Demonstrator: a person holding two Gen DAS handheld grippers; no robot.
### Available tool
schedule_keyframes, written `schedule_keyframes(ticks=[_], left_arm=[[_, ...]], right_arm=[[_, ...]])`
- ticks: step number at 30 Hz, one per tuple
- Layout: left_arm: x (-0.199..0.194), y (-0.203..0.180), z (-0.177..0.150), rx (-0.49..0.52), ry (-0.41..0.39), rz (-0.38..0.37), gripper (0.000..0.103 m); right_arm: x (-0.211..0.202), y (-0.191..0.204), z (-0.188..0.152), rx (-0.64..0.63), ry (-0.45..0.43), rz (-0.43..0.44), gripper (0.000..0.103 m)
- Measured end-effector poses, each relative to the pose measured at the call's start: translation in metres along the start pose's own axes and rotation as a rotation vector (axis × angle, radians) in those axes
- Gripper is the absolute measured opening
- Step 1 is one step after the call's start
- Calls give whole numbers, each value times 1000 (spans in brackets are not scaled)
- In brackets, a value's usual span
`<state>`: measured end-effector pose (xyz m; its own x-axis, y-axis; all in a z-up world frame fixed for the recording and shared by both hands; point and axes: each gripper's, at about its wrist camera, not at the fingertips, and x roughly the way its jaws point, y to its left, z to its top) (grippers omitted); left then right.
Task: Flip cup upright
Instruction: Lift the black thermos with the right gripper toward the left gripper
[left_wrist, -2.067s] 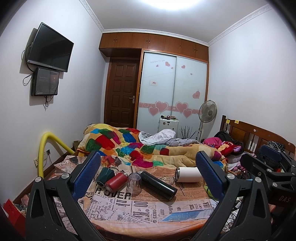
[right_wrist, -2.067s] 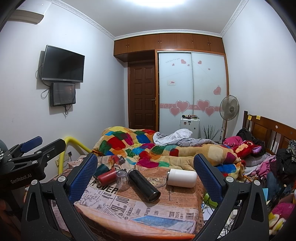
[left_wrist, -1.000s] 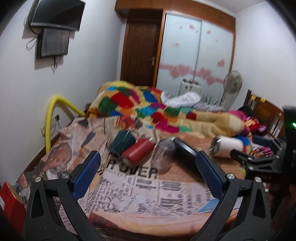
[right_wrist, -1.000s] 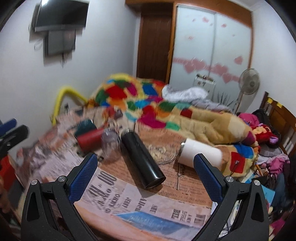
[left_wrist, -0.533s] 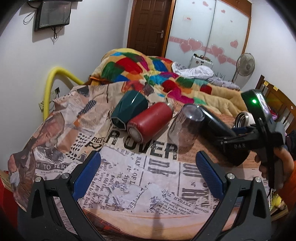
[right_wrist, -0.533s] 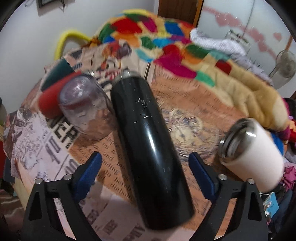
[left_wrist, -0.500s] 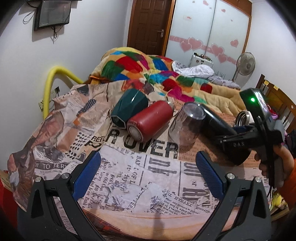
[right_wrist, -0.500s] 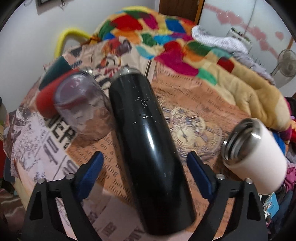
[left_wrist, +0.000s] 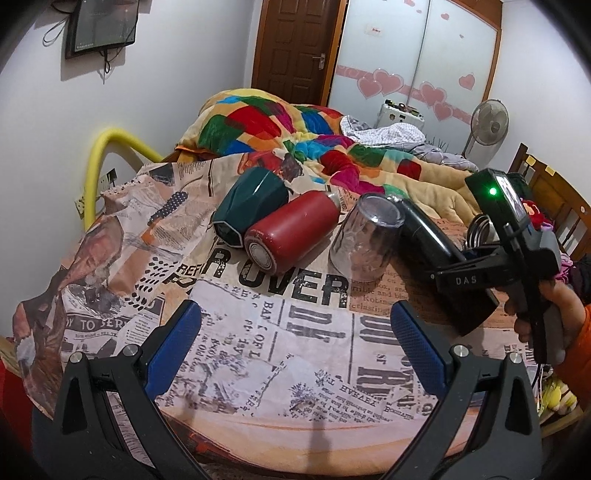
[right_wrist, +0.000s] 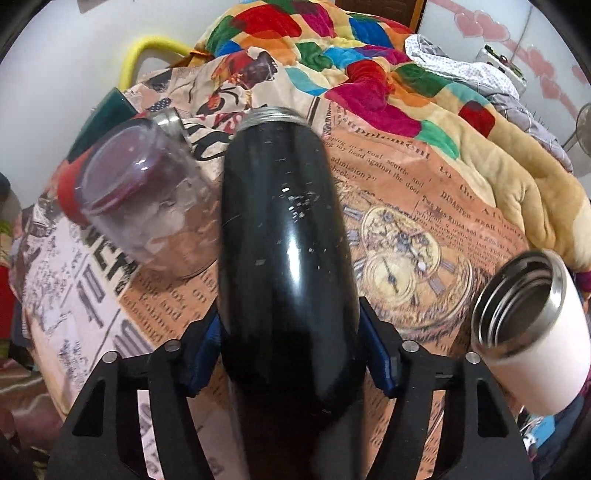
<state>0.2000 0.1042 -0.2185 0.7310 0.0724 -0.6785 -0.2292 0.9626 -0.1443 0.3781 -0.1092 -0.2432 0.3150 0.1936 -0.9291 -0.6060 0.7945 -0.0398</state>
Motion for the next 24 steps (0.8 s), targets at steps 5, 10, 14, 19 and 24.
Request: schedule_keyframes(ticks=[5, 10, 14, 19, 24], left_arm=[[-19, -7, 3, 15, -29, -2, 103], [-44, -13, 8, 30, -68, -4, 103], [-63, -19, 11, 36, -95, -7, 103], [-84, -24, 11, 48, -126, -7, 103], [-100, -26, 11, 53, -148, -7, 103]], right_arm=[[-12, -2, -14, 42, -7, 29, 62], [-44, 1, -24, 40, -60, 27, 62], [-82, 8, -28, 23, -140, 22, 62], [-125, 20, -38, -11, -234, 17, 62], [-155, 38, -49, -54, -308, 37, 62]])
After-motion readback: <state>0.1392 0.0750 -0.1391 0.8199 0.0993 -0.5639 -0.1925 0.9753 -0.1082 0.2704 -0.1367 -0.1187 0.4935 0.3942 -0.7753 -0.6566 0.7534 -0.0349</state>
